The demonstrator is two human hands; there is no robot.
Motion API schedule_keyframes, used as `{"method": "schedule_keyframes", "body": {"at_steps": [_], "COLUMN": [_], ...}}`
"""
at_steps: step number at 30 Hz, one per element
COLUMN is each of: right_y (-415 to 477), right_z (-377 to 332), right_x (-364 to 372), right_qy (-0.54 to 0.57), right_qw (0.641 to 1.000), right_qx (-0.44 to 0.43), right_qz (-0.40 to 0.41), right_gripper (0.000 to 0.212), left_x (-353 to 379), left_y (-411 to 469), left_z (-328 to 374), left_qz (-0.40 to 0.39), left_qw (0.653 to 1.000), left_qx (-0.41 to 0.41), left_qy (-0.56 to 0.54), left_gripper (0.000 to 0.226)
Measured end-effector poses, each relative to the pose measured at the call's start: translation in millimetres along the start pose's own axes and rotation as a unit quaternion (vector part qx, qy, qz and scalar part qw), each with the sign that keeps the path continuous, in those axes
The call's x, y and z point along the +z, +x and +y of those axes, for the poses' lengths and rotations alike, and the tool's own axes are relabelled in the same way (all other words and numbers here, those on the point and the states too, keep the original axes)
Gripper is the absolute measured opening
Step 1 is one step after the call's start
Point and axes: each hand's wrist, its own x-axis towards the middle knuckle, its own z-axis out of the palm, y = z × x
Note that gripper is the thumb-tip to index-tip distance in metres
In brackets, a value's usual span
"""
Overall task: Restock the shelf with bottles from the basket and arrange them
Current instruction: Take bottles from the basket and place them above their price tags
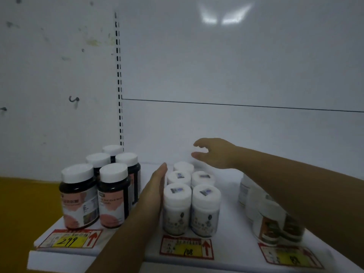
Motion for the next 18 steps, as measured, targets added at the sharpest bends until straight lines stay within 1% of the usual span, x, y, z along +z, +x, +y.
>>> {"method": "schedule_keyframes", "body": {"at_steps": [1,2,3,4,6,8,10,11,12,13,14,16,17,18], "right_y": [-8,-16,-26,-38,-65,-94,-123,-137,-150,-164,-180,-218,-233,-249], "right_z": [7,14,22,30,45,61,76,82,87,91,95,107,112,119], "right_x": [-9,-19,-29,-38,-55,-67,-78,-84,-90,-97,-103,-111,-111,-110], "right_qy": [-0.016,-0.028,-0.038,-0.048,-0.082,-0.146,-0.189,-0.191,-0.182,-0.165,-0.148,-0.148,-0.167,-0.188], "right_qw": [1.0,0.999,0.999,0.998,0.995,0.988,0.98,0.979,0.98,0.982,0.984,0.985,0.982,0.98], "right_qx": [0.008,0.016,0.024,0.031,0.037,0.034,0.032,0.033,0.033,0.032,0.028,0.016,0.009,0.007], "right_qz": [0.014,0.024,0.03,0.033,0.041,0.046,0.055,0.064,0.077,0.09,0.096,0.09,0.082,0.071], "right_gripper": [0.056,0.058,0.06,0.062,0.064,0.065,0.066,0.066,0.066,0.066,0.066,0.066,0.066,0.067], "left_x": [4,8,15,26,53,86,116,129,139,149,159,188,201,217], "left_y": [-5,-9,-17,-24,-32,-29,-21,-17,-14,-14,-18,-32,-39,-46], "left_z": [3,5,10,18,34,50,68,76,83,89,90,79,69,57], "left_qz": [0.032,0.066,0.094,0.104,0.09,0.049,0.043,0.059,0.078,0.087,0.079,0.028,0.002,-0.025], "left_qw": [0.999,0.997,0.99,0.976,0.935,0.876,0.795,0.756,0.726,0.709,0.705,0.716,0.713,0.697], "left_qx": [0.012,0.042,0.094,0.155,0.24,0.283,0.293,0.298,0.3,0.293,0.276,0.24,0.227,0.22], "left_qy": [0.004,0.018,0.053,0.115,0.247,0.388,0.529,0.58,0.614,0.636,0.648,0.655,0.663,0.682], "left_gripper": [0.036,0.03,0.032,0.037,0.042,0.049,0.057,0.06,0.061,0.062,0.062,0.065,0.066,0.066]}}
